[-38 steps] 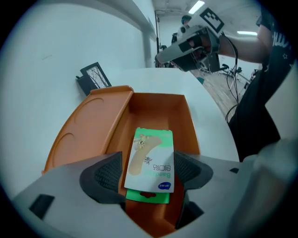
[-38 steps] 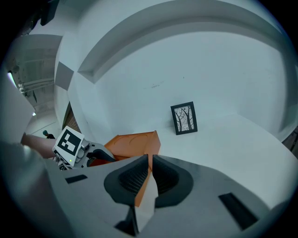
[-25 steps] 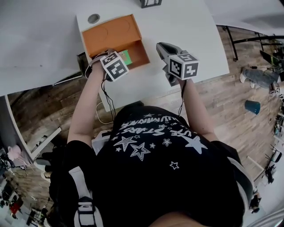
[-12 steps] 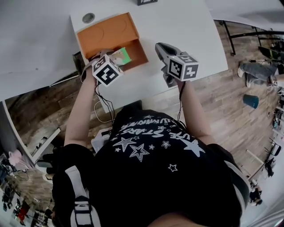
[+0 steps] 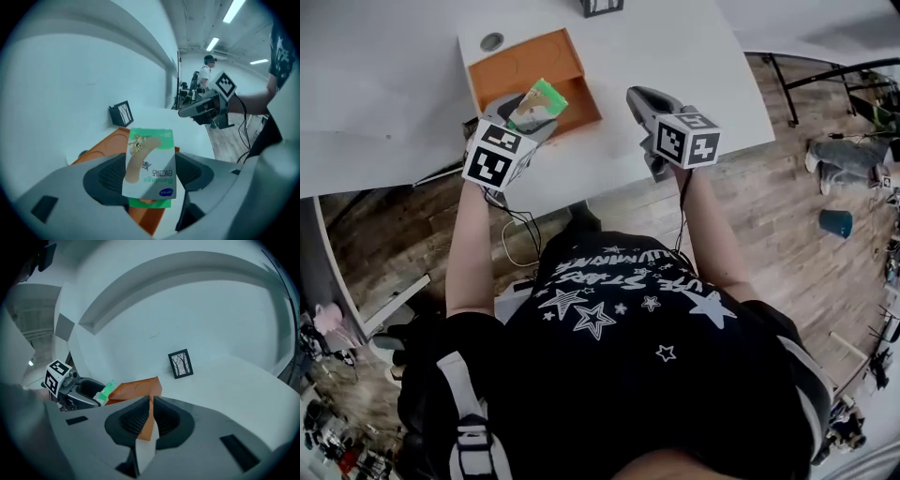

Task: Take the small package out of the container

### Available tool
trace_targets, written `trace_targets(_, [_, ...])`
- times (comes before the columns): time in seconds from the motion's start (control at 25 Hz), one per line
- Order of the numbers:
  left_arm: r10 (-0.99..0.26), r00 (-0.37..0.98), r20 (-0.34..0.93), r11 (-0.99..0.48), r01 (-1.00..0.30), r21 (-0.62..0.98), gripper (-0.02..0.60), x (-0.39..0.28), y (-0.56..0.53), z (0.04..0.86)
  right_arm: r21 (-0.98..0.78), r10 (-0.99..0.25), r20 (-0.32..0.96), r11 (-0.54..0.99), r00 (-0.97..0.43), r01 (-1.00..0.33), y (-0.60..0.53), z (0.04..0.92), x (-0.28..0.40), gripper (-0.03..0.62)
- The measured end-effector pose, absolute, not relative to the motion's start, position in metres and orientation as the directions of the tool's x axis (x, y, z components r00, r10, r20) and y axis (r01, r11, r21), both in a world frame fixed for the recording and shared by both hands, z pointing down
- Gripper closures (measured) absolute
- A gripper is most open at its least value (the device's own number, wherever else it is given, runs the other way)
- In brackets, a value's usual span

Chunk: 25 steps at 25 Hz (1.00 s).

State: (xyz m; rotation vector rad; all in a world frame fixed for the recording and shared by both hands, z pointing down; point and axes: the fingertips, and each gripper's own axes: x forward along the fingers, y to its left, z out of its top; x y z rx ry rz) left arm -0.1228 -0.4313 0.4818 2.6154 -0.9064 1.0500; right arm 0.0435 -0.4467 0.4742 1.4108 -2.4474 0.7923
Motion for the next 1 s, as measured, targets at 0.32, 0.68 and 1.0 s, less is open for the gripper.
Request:
trace_targets(0.32, [-0.615, 0.648, 0.449, -0.662, -0.734, 0.151, 0.233, -0.117, -0.373, 0.426, -0.306, -0.735, 0.388, 0.466, -0.556, -0.83, -0.374, 0.451, 0.058, 0.537])
trace_targets(0.68, [-0.709, 0.62, 0.336, -0.569, -0.785, 0.246, 0.233, -0.105, -0.29, 0.407, -0.294, -0.708, 0.388, 0.511, -0.589, -0.808, -0.288, 0.452, 0.075, 0.537])
trace_targets(1.0, [-0.733, 0.599, 0.321, -0.536, -0.8, 0.269, 0.233, -0.089, -0.184, 0.406, -0.298, -0.716, 0.358, 0.52, -0.599, -0.8, -0.192, 0.446, 0.092, 0.537])
